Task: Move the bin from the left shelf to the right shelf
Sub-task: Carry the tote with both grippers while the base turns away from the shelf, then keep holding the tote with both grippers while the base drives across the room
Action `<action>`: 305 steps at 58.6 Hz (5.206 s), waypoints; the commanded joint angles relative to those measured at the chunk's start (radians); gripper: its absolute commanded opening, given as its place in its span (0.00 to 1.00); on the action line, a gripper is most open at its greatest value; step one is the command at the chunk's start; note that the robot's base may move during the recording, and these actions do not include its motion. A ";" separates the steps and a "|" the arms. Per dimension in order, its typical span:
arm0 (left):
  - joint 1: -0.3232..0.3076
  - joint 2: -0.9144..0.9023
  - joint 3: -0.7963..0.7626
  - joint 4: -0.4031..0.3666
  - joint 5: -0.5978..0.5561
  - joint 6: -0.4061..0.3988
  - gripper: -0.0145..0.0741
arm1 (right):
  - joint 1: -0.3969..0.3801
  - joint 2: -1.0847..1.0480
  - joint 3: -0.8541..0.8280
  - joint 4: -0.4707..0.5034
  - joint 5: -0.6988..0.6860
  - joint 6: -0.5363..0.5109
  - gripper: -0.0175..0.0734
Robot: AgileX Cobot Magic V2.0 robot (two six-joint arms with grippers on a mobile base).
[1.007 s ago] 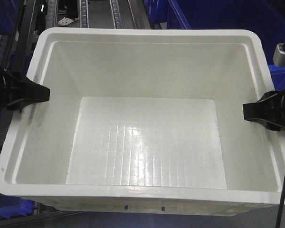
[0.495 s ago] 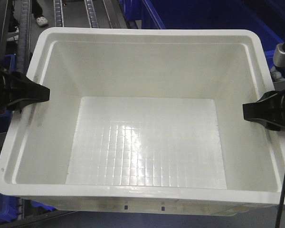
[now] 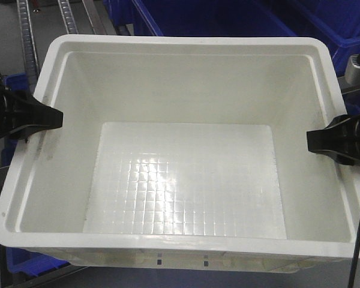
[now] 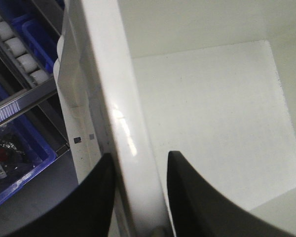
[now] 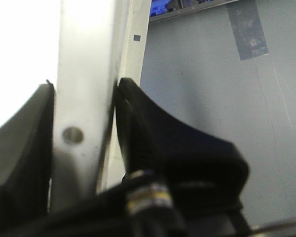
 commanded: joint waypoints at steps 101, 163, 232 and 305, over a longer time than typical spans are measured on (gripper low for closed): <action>-0.008 -0.030 -0.047 -0.091 -0.095 0.019 0.16 | 0.011 -0.027 -0.046 0.093 -0.115 -0.049 0.19; -0.008 -0.030 -0.047 -0.091 -0.095 0.019 0.16 | 0.011 -0.027 -0.046 0.093 -0.114 -0.049 0.19; -0.008 -0.030 -0.047 -0.091 -0.096 0.019 0.16 | 0.011 -0.027 -0.046 0.094 -0.115 -0.049 0.19; -0.008 -0.030 -0.047 -0.091 -0.094 0.019 0.16 | 0.011 -0.027 -0.046 0.094 -0.115 -0.049 0.19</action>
